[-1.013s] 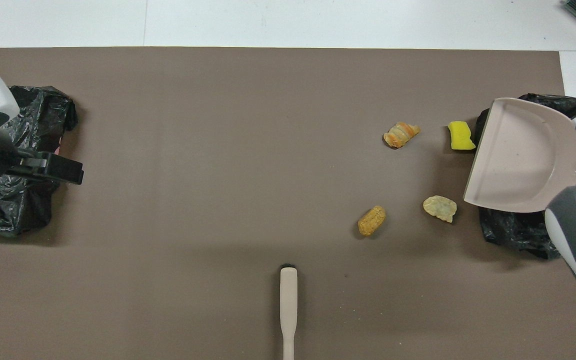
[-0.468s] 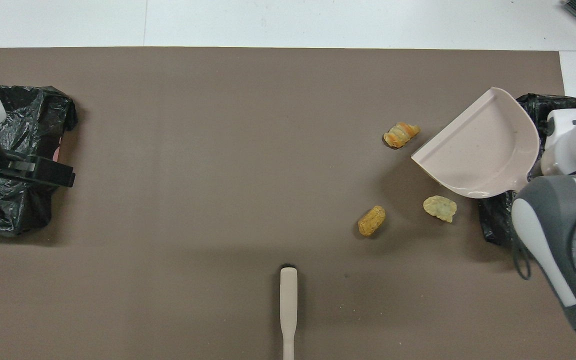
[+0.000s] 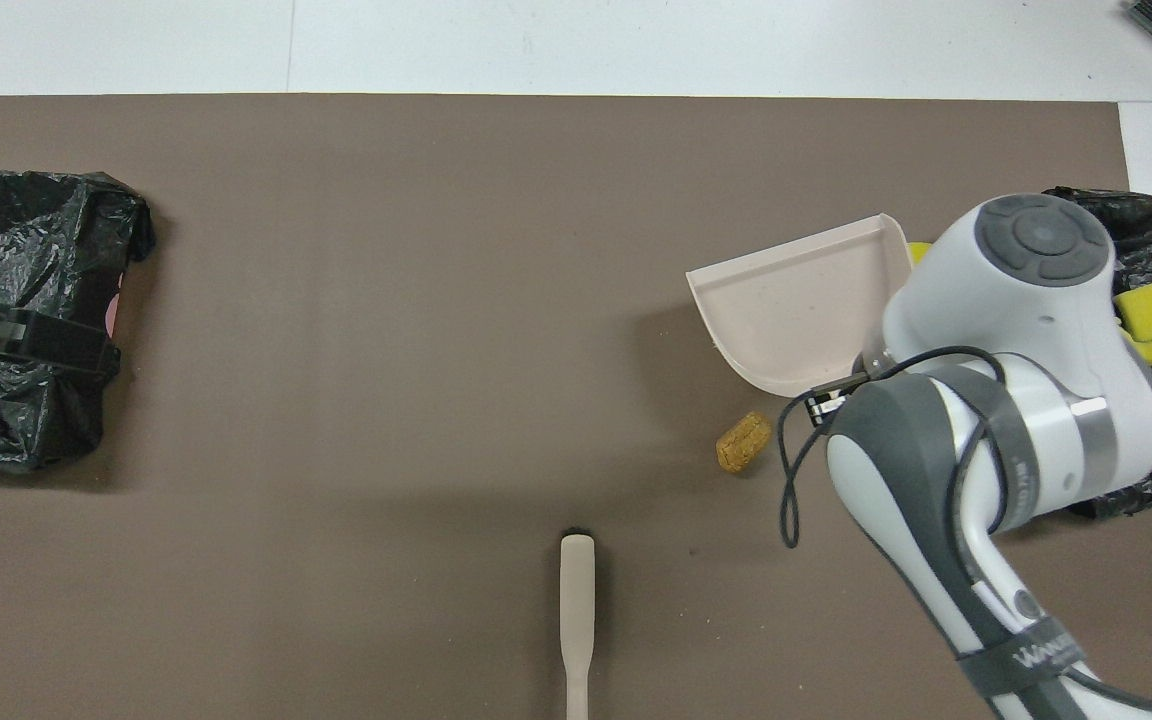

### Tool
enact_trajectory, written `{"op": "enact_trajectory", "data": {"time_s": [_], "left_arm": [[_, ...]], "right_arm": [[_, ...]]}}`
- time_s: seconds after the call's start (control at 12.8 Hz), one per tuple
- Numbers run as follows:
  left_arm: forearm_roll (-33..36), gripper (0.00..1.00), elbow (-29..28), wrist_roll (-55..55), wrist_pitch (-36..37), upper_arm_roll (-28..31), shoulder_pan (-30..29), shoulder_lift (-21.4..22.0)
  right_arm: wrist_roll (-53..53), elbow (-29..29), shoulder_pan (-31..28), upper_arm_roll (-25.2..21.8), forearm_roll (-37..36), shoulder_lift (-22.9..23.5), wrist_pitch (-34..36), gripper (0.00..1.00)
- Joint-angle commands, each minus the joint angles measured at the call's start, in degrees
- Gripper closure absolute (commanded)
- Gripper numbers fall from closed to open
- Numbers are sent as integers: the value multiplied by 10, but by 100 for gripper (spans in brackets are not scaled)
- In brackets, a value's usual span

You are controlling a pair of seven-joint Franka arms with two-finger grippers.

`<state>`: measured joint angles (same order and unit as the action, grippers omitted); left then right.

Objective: Sweep and dump trash in bin
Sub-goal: 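Lower the empty dustpan onto the table center with the right gripper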

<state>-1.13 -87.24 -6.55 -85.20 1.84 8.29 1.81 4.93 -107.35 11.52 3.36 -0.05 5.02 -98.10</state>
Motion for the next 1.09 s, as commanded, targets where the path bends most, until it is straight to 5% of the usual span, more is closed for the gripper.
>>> {"op": "enact_trajectory", "data": {"time_s": [0.0,0.39,0.86,0.94,1.01], "left_arm": [[4,0,-1,-3,11,-4,-11,7],[5,0,-1,-4,11,-4,-10,7],[9,0,-1,-9,12,-4,-20,7],[9,0,-1,-10,12,-4,-19,7],[9,0,-1,-9,12,-4,-19,7]], "right_arm": [[123,66,55,-4,52,63,16,100],[284,185,124,-3,101,191,2,100],[290,244,145,4,131,280,-69,100],[290,241,148,4,128,279,-71,93],[288,240,142,4,137,278,-80,36]]}}
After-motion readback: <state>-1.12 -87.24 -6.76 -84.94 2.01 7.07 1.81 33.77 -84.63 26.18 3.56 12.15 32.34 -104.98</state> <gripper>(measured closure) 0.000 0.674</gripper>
